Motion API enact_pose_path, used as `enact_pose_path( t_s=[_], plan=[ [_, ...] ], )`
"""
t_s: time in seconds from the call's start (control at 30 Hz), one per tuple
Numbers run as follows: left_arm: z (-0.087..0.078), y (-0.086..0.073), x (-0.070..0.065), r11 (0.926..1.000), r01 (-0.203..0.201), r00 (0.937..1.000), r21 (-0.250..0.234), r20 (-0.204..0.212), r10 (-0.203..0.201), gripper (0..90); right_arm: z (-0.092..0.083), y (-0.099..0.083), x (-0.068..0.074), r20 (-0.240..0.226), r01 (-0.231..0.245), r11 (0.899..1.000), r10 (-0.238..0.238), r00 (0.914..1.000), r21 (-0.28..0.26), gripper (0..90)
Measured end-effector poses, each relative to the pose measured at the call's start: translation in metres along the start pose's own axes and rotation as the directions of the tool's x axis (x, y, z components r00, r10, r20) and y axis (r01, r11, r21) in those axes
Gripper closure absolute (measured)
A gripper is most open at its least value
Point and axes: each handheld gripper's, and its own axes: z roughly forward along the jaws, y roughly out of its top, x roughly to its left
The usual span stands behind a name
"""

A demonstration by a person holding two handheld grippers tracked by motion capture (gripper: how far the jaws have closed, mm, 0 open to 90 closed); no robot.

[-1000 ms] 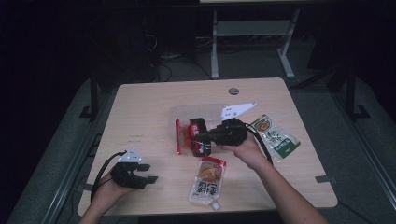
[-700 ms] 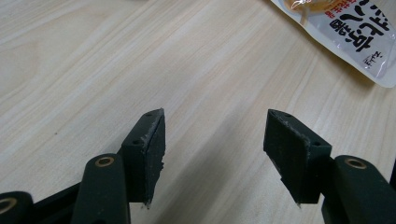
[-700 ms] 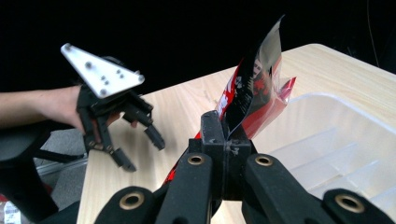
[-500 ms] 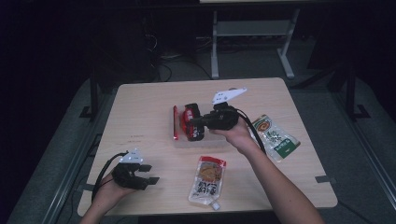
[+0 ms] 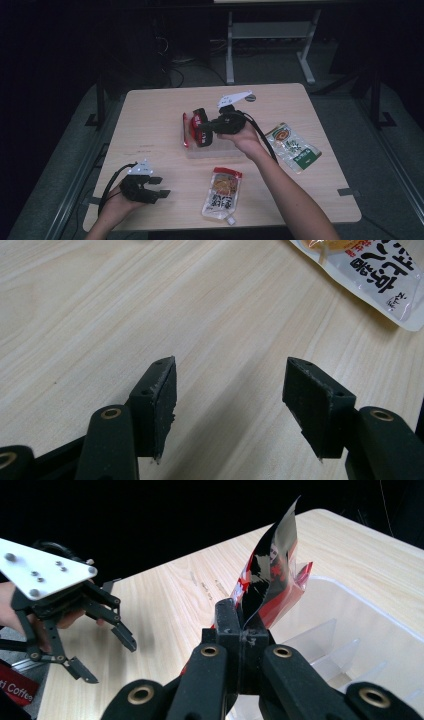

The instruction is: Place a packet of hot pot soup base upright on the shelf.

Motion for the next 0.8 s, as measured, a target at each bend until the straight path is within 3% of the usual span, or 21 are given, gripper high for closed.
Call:
enact_pose_path(
  t_s=[0.5,0.8],
  plan=[
    [0.001,0.000,0.001,1.0000,-0.004,1.0000,0.002,0.004,0.004,38.2,0.024,-0.004,-0.008,0.004,-0.026,0.998,0.026,0.9997,0.049,90.0],
    [0.001,0.000,0.001,0.9999,-0.009,1.0000,0.008,0.003,0.009,38.3,0.037,-0.006,-0.008,0.020,-0.010,0.995,0.008,0.9998,0.094,89.8]
  ],
)
